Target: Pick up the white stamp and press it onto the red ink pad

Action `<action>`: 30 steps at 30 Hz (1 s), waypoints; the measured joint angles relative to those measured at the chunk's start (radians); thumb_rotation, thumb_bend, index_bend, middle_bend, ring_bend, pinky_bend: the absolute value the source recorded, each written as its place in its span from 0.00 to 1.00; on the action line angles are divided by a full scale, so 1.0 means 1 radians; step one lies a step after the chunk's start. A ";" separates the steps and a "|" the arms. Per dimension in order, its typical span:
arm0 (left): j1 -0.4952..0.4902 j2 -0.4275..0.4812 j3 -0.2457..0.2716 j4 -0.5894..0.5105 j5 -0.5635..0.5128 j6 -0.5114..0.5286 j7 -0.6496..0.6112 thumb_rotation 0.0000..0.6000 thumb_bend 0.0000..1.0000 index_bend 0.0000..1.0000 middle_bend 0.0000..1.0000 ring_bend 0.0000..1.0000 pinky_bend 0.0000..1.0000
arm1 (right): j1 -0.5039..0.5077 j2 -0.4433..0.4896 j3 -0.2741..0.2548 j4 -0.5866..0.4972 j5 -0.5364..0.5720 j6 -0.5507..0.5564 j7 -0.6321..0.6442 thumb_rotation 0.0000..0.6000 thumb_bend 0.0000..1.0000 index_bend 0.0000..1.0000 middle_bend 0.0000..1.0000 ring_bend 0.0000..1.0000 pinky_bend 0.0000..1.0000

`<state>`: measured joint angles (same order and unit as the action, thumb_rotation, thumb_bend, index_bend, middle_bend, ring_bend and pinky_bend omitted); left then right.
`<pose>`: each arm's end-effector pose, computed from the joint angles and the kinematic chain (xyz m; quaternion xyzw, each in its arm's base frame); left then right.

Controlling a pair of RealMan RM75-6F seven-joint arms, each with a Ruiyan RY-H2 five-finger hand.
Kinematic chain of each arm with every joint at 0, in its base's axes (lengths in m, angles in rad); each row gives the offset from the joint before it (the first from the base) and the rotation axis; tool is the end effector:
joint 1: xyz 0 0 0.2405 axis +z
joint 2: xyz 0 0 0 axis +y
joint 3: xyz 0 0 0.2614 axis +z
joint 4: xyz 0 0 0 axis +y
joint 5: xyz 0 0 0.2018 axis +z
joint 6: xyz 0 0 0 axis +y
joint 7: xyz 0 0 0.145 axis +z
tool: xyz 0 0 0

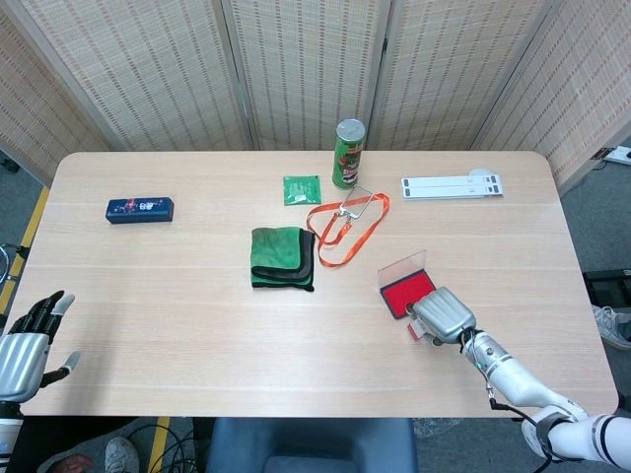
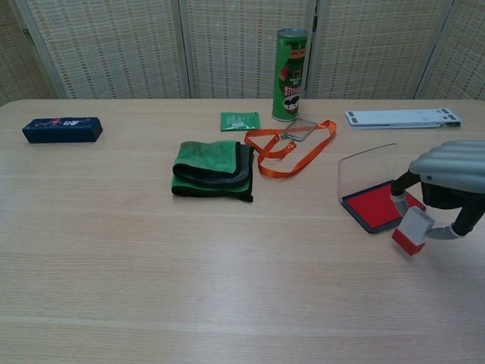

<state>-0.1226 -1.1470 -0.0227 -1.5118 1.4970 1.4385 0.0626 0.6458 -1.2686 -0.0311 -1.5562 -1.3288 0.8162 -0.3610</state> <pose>-0.3281 0.1898 0.1603 -0.6357 -0.3565 -0.3381 0.5954 -0.2381 -0.2961 0.0371 0.8489 -0.2965 0.1979 0.3902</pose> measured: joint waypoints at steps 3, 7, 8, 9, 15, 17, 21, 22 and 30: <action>0.000 0.001 0.000 -0.001 0.000 -0.001 -0.001 1.00 0.32 0.00 0.09 0.13 0.28 | 0.001 -0.005 -0.001 -0.005 0.010 -0.001 -0.026 1.00 0.30 0.89 0.91 0.75 0.80; 0.000 0.003 0.000 -0.001 0.001 -0.001 -0.005 1.00 0.32 0.00 0.09 0.13 0.28 | 0.004 -0.018 -0.002 -0.004 0.029 -0.006 -0.053 1.00 0.30 0.89 0.90 0.75 0.79; 0.000 0.004 0.001 -0.002 0.003 0.000 -0.007 1.00 0.32 0.00 0.09 0.13 0.28 | 0.005 -0.021 -0.002 -0.002 0.033 -0.009 -0.058 1.00 0.30 0.89 0.90 0.75 0.79; 0.000 0.005 0.001 -0.002 0.004 0.001 -0.009 1.00 0.32 0.00 0.09 0.13 0.28 | 0.007 -0.025 -0.002 0.000 0.038 -0.011 -0.065 1.00 0.30 0.89 0.90 0.75 0.79; 0.001 0.007 0.001 -0.004 0.005 0.002 -0.013 1.00 0.32 0.00 0.09 0.13 0.28 | 0.011 -0.048 -0.003 0.018 0.055 -0.014 -0.094 1.00 0.30 0.89 0.90 0.75 0.79; 0.001 0.008 0.001 -0.004 0.005 0.002 -0.013 1.00 0.32 0.00 0.09 0.13 0.28 | 0.011 -0.054 -0.005 0.024 0.059 -0.015 -0.100 1.00 0.30 0.89 0.90 0.75 0.79; 0.001 0.007 0.002 -0.004 0.006 0.002 -0.010 1.00 0.32 0.00 0.09 0.13 0.28 | 0.011 -0.060 -0.006 0.027 0.061 -0.011 -0.105 1.00 0.30 0.89 0.90 0.75 0.79; 0.001 0.007 0.002 -0.004 0.006 0.001 -0.009 1.00 0.32 0.00 0.09 0.13 0.28 | 0.011 -0.060 -0.006 0.026 0.061 -0.009 -0.105 1.00 0.30 0.89 0.90 0.75 0.79; 0.000 0.002 -0.001 0.000 -0.002 -0.001 0.009 1.00 0.33 0.01 0.09 0.13 0.28 | 0.008 -0.045 -0.007 0.003 0.075 0.003 -0.129 1.00 0.28 0.70 0.84 0.69 0.74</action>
<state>-0.1228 -1.1446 -0.0242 -1.5114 1.4953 1.4377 0.0720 0.6539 -1.3138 -0.0378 -1.5537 -1.2535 0.8189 -0.4905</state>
